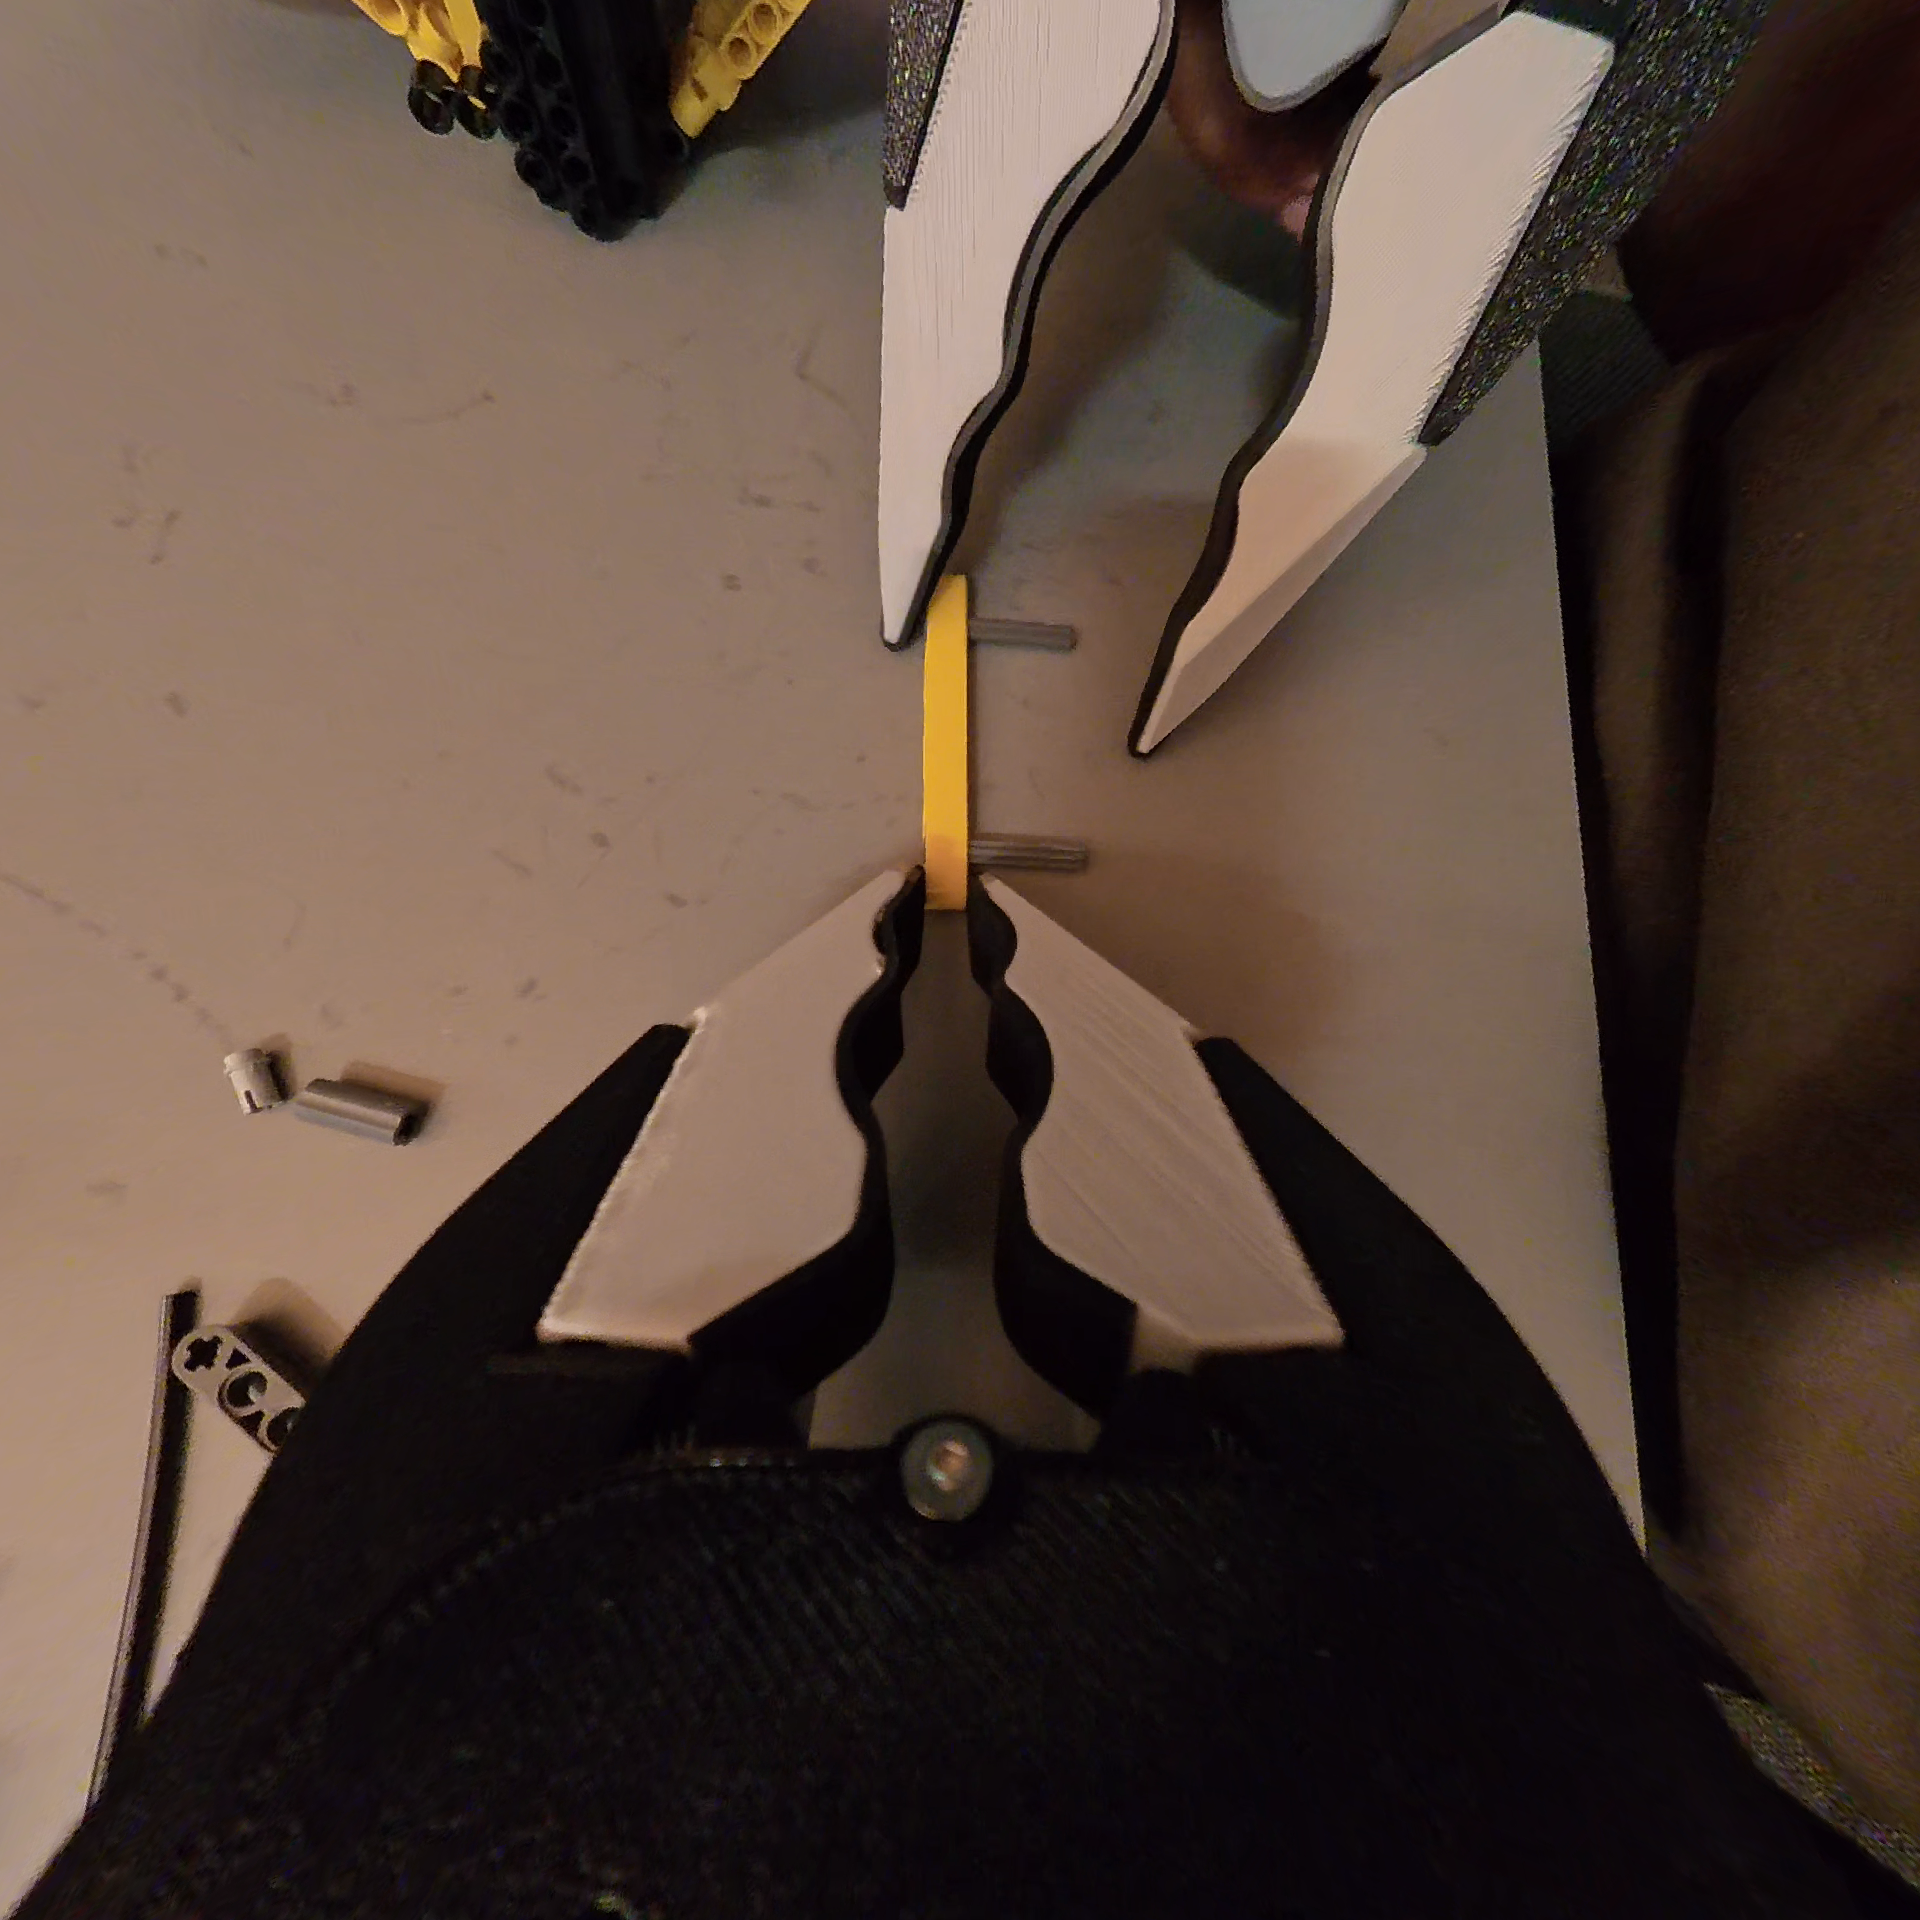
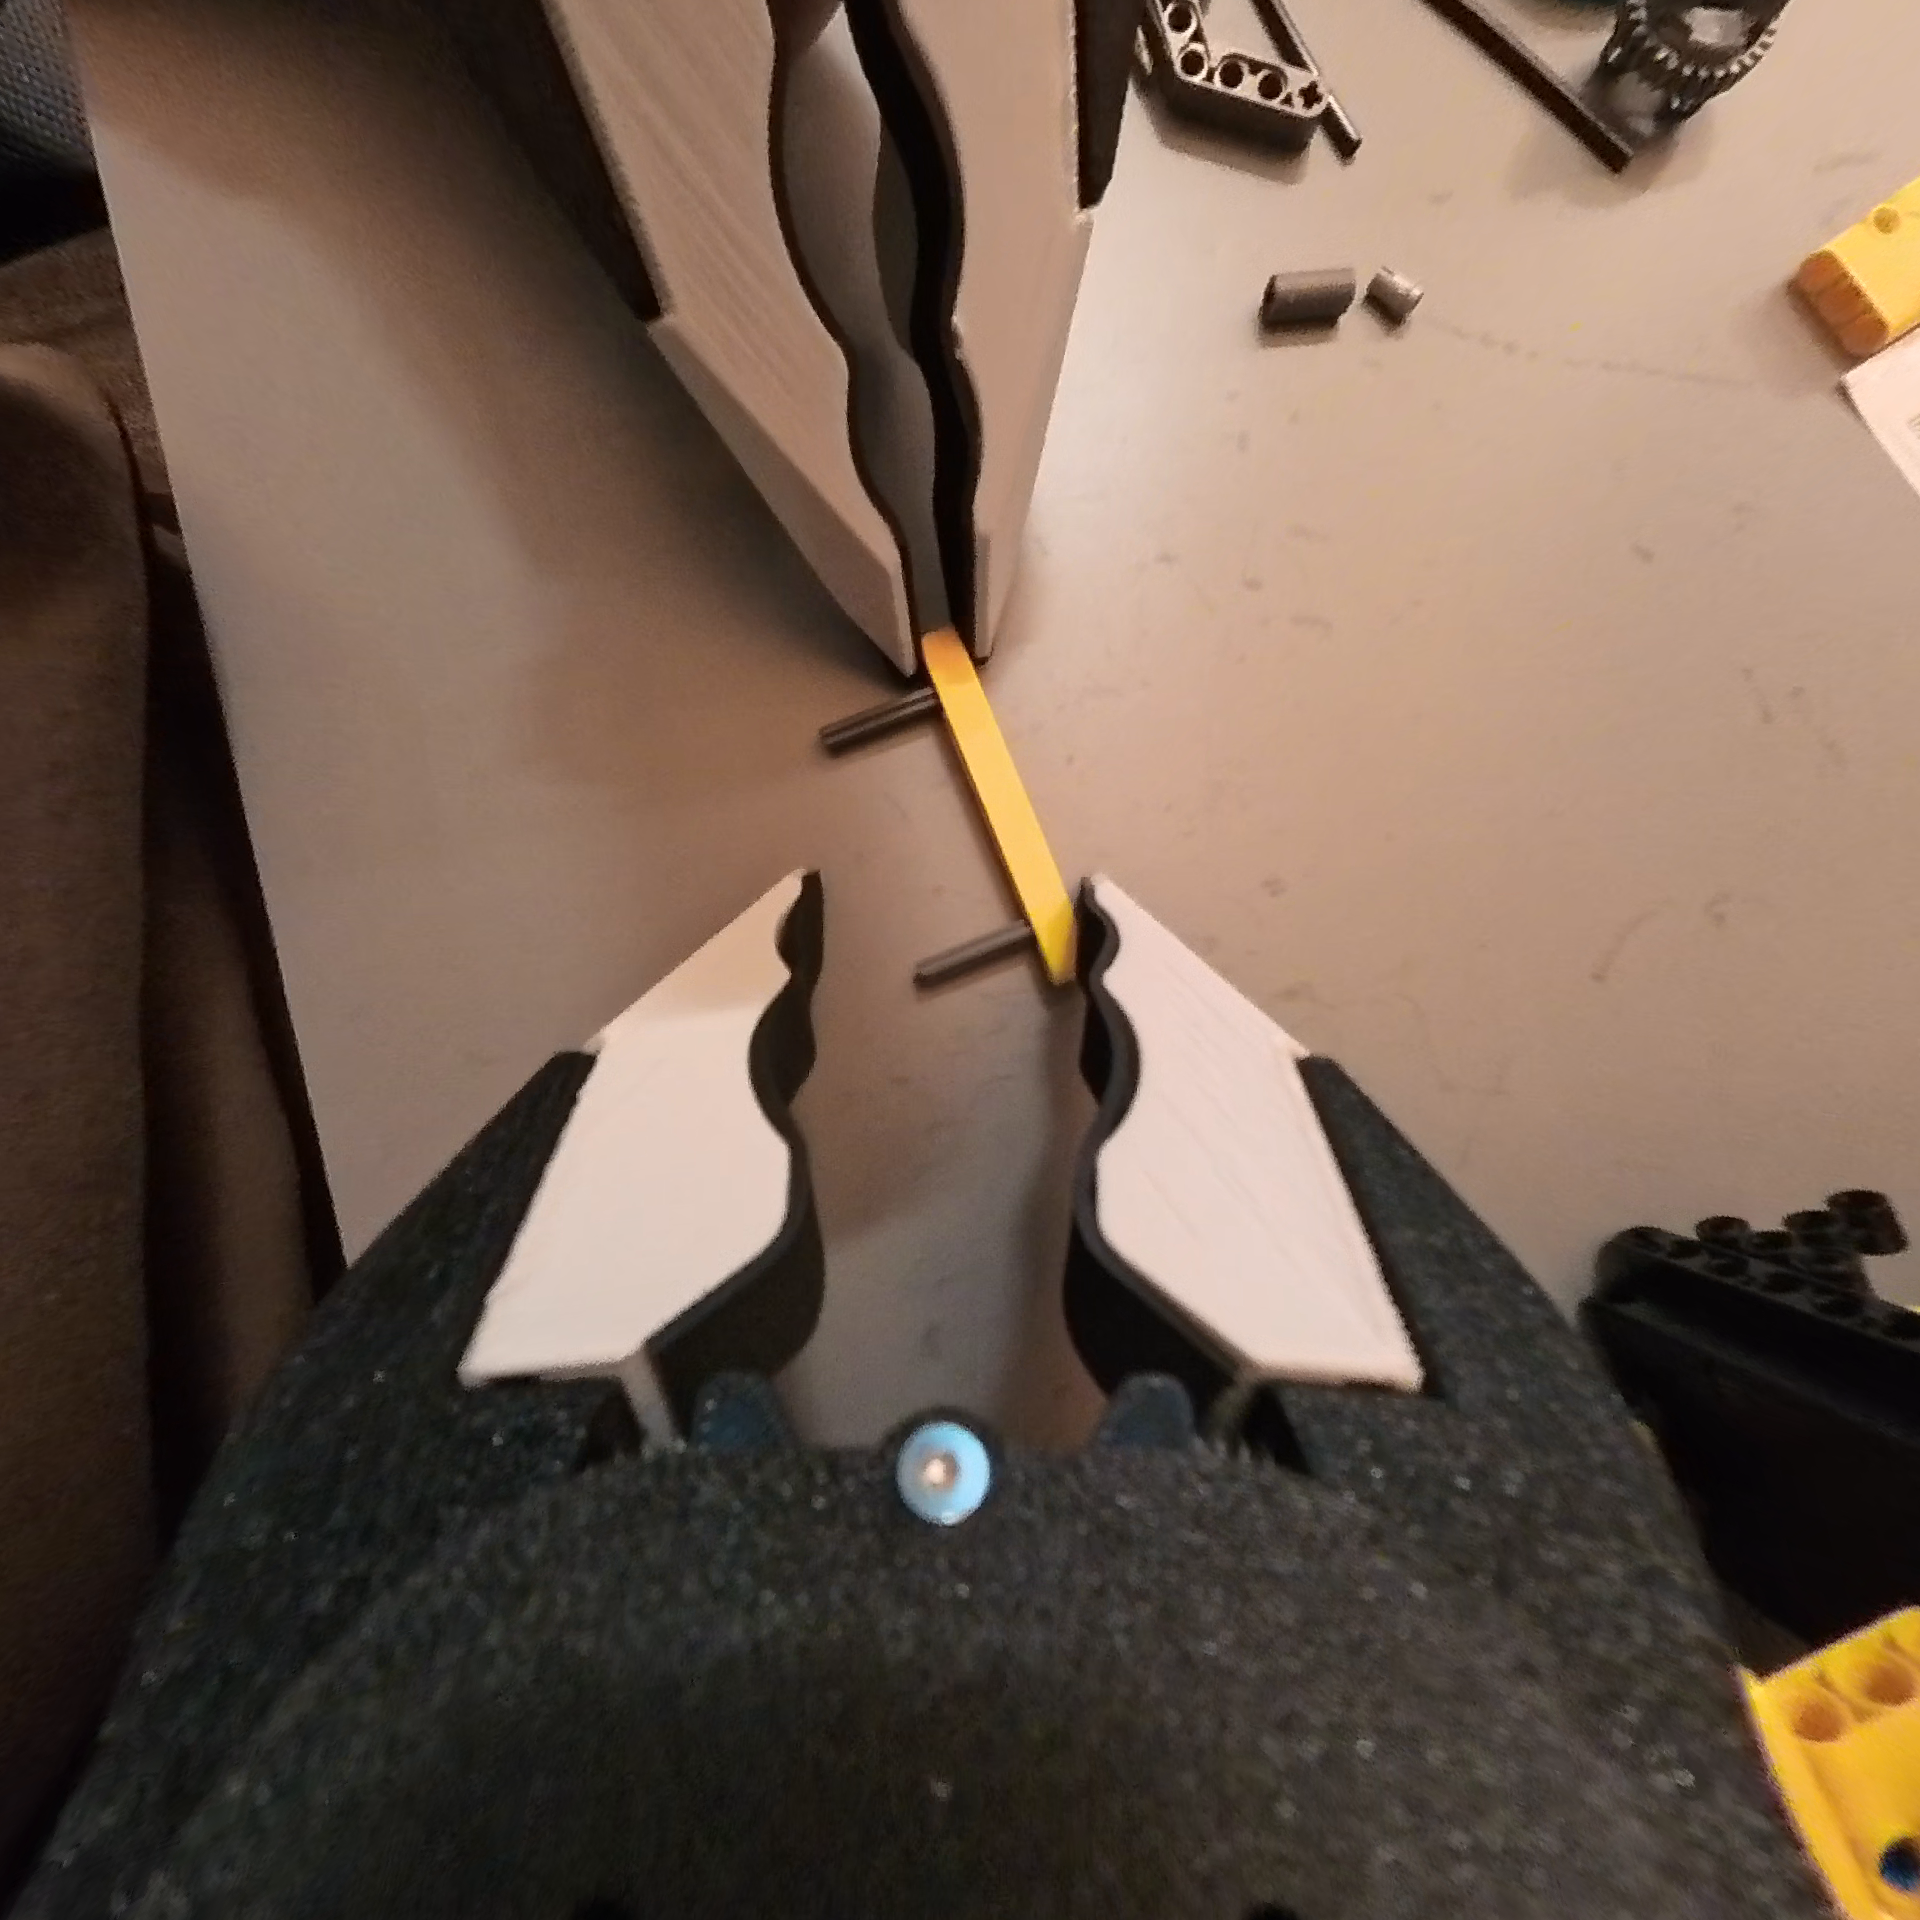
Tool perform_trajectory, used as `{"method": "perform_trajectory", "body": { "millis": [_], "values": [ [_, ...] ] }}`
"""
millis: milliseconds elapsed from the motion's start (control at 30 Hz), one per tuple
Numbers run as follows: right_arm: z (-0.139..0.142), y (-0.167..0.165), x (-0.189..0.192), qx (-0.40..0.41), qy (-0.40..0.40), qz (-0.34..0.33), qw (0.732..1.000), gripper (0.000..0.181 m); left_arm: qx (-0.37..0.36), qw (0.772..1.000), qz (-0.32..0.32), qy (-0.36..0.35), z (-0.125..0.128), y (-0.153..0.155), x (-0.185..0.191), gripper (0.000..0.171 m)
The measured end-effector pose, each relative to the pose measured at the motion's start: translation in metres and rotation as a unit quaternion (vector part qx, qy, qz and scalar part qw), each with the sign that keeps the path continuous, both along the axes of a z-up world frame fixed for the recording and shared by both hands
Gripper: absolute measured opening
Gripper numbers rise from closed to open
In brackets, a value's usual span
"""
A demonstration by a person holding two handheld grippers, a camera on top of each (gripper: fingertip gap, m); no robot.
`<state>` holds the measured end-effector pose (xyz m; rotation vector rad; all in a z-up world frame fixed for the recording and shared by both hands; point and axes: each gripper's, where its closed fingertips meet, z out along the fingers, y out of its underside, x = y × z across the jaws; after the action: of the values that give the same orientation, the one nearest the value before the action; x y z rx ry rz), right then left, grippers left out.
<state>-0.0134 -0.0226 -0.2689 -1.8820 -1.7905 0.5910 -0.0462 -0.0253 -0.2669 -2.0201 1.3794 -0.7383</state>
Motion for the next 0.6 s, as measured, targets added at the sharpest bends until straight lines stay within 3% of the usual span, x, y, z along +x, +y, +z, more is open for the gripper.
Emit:
{"method": "perform_trajectory", "body": {
  "millis": [367, 600],
  "values": [
    [0.015, 0.009, -0.001, 0.041, 0.034, -0.021, 0.998, 0.051, 0.008, 1.000, 0.013, 0.004, 0.000, 0.004, -0.002, 0.005],
    [0.029, 0.015, -0.009, 0.060, 0.104, -0.060, 0.991, 0.051, 0.027, 0.997, 0.073, 0.013, 0.000, 0.024, -0.022, 0.006]
  ]
}}
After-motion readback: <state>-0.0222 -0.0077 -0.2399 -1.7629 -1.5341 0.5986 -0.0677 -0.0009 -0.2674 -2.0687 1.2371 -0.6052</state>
